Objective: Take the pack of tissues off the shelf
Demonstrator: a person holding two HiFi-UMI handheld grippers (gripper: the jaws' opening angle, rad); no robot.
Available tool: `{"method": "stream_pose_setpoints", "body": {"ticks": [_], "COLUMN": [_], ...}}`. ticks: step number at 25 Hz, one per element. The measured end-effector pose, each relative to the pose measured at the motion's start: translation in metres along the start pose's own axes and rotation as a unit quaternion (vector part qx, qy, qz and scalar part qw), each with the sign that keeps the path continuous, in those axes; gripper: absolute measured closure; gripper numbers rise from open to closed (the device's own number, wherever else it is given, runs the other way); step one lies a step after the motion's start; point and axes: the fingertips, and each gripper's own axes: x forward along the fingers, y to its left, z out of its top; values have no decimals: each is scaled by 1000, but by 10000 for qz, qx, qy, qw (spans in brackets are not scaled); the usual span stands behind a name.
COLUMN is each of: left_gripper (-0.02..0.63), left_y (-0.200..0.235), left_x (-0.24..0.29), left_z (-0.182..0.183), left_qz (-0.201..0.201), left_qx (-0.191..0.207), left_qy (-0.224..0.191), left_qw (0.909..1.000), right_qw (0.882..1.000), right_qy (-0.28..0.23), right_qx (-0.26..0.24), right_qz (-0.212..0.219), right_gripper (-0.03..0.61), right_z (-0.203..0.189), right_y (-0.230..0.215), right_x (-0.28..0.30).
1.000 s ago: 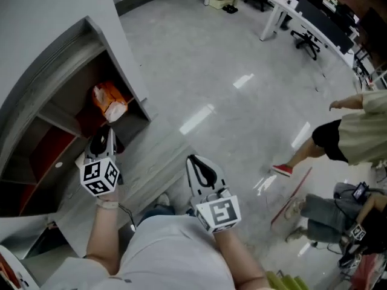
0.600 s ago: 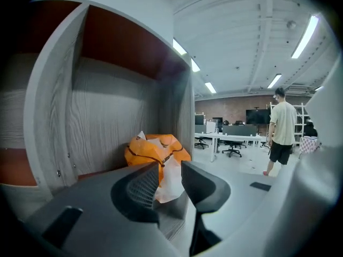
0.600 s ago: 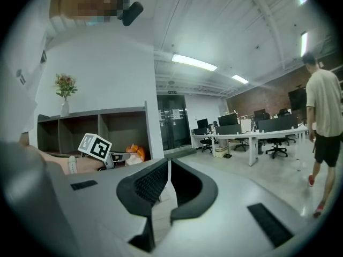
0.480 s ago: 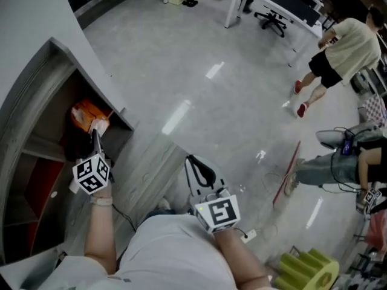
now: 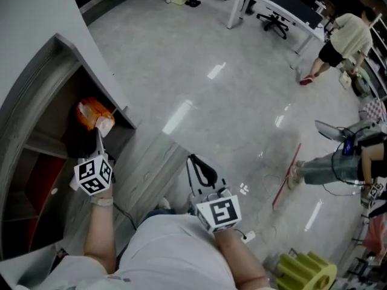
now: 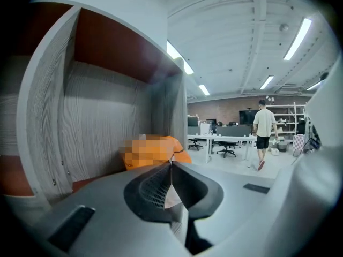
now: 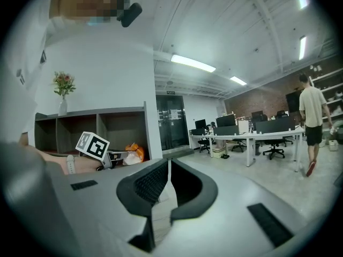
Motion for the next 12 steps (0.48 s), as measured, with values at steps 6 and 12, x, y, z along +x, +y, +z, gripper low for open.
{"method": "stream_pose_setpoints", "body": {"ticks": [6,12], "left_gripper": [592,592], "left_y": [-30,-83], "left_x": [-18,-39], "left_z": [8,11], "left_qz": [-331,-744], "left_qx": [38,188], "left_qy": [-48,-6], "left_qw": [9994,9971], "right_qw": [9999,9999], "right_qy": [-58,-75], "right_qx": [52,155], "right_qz": [74,-12], "right_gripper": [552,552], "right_z": [-1,1], "right_y": [-2,-13], "right_x": [-1,-13]}}
